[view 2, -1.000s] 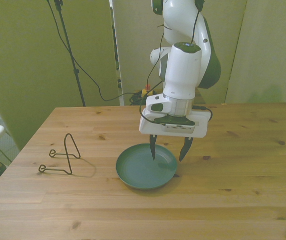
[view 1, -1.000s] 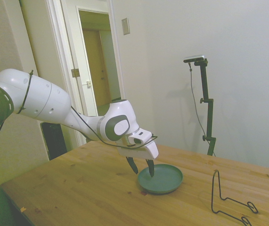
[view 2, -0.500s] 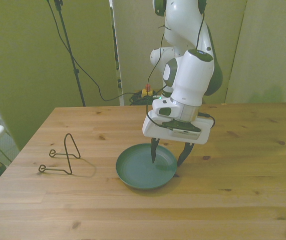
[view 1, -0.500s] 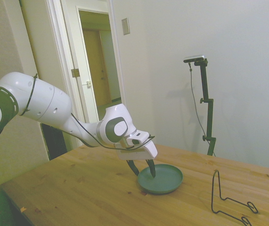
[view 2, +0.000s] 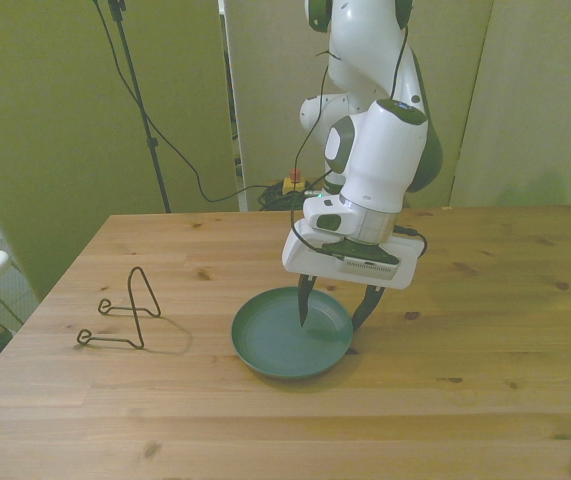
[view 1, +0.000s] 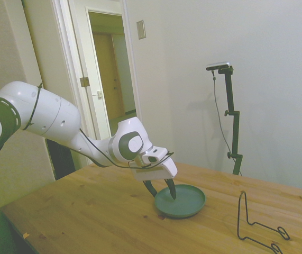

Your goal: Load the plate

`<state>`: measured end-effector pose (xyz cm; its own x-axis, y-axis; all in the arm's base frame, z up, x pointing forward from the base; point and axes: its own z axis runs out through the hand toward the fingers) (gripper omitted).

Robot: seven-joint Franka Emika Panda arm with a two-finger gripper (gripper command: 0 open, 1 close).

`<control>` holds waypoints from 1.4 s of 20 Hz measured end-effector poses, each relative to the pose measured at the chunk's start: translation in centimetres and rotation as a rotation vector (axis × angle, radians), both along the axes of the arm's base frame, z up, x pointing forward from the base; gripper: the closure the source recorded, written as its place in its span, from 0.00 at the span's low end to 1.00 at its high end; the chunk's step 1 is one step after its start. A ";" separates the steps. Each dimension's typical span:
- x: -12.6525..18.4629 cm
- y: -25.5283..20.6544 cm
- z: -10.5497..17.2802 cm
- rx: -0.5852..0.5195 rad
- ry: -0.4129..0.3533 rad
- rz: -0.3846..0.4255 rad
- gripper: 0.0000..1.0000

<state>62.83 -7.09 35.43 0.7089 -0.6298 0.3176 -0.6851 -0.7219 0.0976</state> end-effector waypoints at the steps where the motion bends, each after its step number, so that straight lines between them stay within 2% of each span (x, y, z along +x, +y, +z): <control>1: -0.1 0.0 0.0 0.000 0.000 -0.003 1.00; 19: -0.6 -0.4 -0.8 0.005 0.005 -0.024 1.00; 28: -0.6 -0.8 0.1 0.024 -0.025 -0.033 1.00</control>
<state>62.28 -7.87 35.54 0.6797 -0.6604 0.3190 -0.7105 -0.7009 0.0630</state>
